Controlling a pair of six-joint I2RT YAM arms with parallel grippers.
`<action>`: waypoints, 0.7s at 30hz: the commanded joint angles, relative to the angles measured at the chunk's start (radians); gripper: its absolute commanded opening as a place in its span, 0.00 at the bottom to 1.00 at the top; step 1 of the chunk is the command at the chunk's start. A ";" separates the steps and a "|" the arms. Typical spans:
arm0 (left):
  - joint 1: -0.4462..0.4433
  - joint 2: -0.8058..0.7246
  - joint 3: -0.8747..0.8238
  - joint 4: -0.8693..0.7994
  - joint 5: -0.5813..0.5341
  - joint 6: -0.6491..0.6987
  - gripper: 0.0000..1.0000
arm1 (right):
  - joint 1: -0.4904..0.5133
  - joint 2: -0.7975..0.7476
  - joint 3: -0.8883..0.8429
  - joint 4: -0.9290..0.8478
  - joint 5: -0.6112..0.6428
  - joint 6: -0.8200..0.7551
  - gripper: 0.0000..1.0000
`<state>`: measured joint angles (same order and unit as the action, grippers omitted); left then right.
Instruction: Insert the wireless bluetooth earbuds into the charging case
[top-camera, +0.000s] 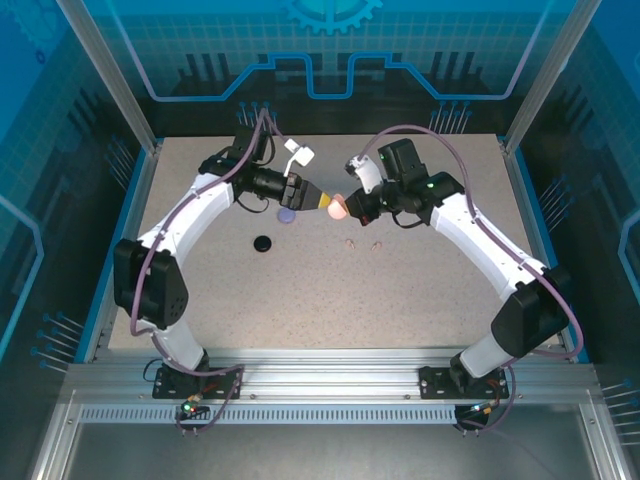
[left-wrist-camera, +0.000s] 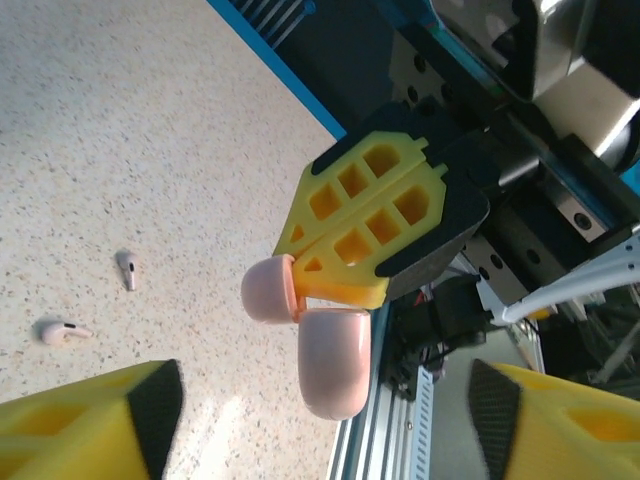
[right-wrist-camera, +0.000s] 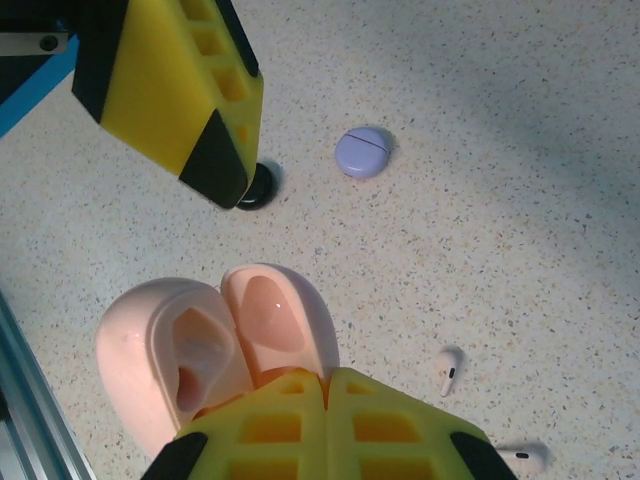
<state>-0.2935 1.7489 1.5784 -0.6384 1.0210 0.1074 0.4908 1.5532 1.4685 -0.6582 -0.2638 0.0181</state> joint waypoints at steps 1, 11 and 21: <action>-0.019 0.037 0.057 -0.137 0.057 0.091 0.68 | 0.019 0.018 0.044 -0.039 0.018 -0.030 0.00; -0.037 0.076 0.070 -0.177 0.080 0.128 0.57 | 0.036 0.050 0.078 -0.049 0.029 -0.037 0.00; -0.050 0.103 0.083 -0.197 0.095 0.146 0.51 | 0.040 0.058 0.084 -0.041 0.031 -0.032 0.00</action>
<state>-0.3305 1.8282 1.6226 -0.8043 1.0725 0.2199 0.5175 1.6043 1.5188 -0.6884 -0.2352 -0.0051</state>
